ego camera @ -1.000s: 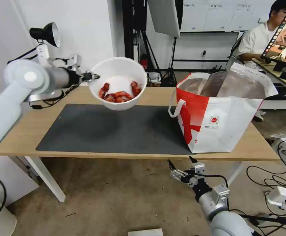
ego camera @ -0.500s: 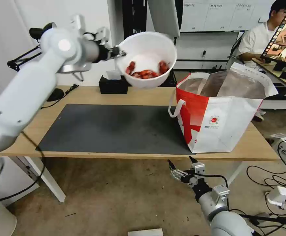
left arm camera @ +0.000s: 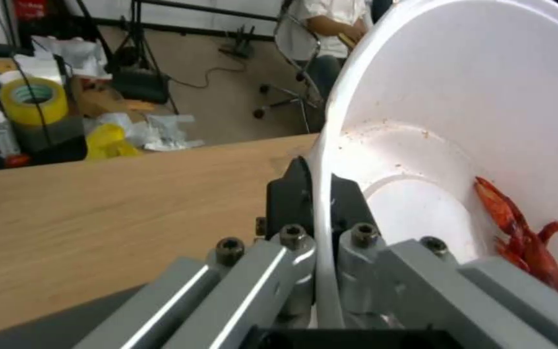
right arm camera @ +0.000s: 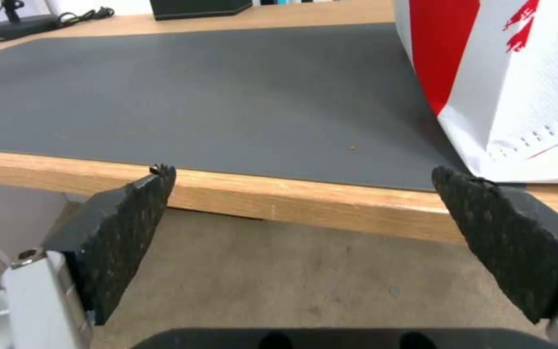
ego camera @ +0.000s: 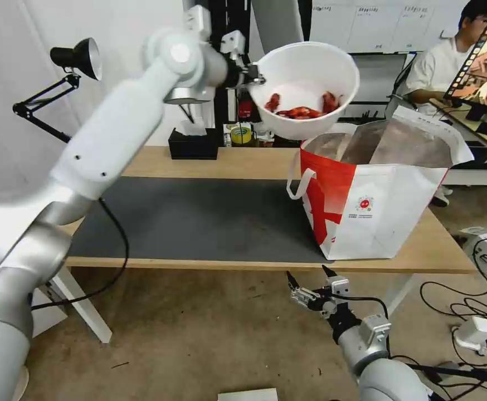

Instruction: Pick up the trash from the table and place it into the takeout bag.

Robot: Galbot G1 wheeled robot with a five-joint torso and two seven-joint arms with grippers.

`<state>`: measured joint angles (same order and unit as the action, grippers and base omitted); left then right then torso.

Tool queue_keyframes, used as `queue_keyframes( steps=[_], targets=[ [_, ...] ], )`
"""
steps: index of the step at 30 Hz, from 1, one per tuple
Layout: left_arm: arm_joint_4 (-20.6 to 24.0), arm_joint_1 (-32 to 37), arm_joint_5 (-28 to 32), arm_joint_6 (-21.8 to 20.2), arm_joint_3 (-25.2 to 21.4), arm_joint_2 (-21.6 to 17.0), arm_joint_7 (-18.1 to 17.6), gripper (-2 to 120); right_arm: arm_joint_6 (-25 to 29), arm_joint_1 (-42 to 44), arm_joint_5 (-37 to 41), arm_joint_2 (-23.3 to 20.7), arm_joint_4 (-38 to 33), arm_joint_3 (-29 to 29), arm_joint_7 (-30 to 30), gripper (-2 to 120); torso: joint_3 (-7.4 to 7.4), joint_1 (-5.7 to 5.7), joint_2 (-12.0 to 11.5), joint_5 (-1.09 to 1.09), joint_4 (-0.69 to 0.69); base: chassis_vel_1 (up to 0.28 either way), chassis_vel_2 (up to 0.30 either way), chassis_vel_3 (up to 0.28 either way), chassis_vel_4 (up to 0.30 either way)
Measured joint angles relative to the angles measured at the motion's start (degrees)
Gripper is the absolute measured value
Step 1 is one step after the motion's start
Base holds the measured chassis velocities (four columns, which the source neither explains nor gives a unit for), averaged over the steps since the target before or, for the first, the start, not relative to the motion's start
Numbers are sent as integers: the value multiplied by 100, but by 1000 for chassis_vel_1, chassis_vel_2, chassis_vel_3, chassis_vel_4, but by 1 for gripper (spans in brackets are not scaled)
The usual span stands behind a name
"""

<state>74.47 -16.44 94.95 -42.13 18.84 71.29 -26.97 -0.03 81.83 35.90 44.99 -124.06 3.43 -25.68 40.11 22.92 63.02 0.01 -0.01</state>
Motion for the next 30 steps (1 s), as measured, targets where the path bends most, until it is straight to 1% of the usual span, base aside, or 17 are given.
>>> queue_keyframes(
  steps=[5,10,17,24,28,30],
  targets=[
    [-98,10,-56,0,85,174,-12,0,0,0,0,0,0,0,0,100,0,0,0,-1,1,0,0,0,0],
    [-134,16,-109,35,224,259,11,0,0,0,0,0,0,0,0,100,0,0,0,-1,1,0,0,0,0],
    [-239,57,-288,465,312,522,49,0,0,0,0,0,0,0,0,100,0,0,1,-1,1,0,0,0,0],
    [-353,67,-427,689,382,738,73,0,0,0,0,0,0,0,0,100,0,0,1,-1,1,0,0,0,0],
    [-419,99,-605,778,459,854,82,0,0,0,0,0,0,0,0,100,0,0,1,0,0,0,0,0,0],
    [-435,147,-830,928,584,897,84,0,0,0,0,0,0,0,0,100,0,0,1,-1,0,0,0,0,0]
  ],
)
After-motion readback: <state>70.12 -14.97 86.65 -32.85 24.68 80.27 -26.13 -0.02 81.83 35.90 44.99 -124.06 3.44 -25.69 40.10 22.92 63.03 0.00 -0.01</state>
